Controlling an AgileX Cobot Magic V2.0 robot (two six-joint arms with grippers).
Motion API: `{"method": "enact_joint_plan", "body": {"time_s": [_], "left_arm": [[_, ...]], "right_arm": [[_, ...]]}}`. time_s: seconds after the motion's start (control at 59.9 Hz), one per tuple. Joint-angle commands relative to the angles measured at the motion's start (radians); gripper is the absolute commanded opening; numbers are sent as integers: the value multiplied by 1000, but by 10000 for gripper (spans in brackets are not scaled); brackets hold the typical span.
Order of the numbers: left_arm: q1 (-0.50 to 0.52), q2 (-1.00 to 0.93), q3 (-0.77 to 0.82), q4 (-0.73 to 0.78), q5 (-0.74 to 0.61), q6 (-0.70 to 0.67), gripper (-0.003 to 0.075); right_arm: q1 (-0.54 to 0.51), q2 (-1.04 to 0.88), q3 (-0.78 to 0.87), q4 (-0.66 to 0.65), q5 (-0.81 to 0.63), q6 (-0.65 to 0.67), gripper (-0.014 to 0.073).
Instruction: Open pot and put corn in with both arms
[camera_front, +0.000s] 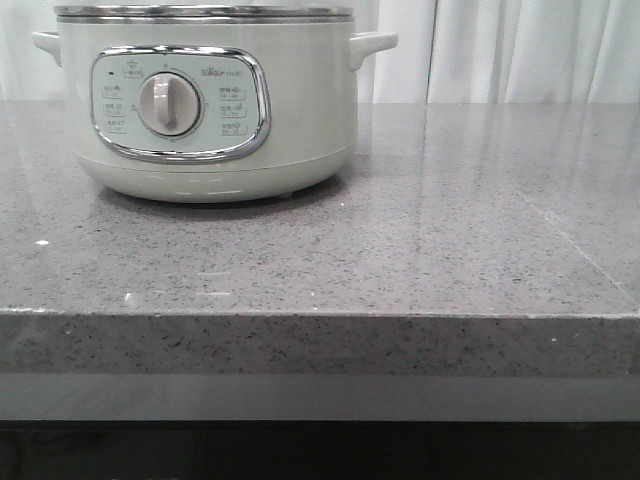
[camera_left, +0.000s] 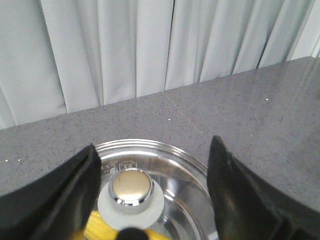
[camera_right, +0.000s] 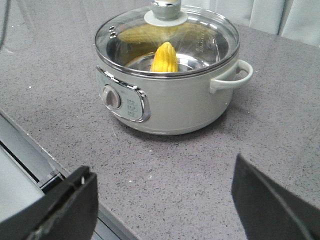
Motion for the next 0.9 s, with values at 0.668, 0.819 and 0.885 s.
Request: {"method": "enact_joint_plan", "body": {"time_s": [0.668,0.819,0.885], "left_arm": [[-4,-589,673,-23,-109,-2,461],[-4,-596,687,-23,-109,-2,423],[-4,-596,687,-23,-111,-2,360]], "right_arm": [[-7,-5,-26,-7,-86,0,571],[-7,-5,-26,-7,-86,0,561],[-7,-5,-26,-7,-86,0,493]]}}
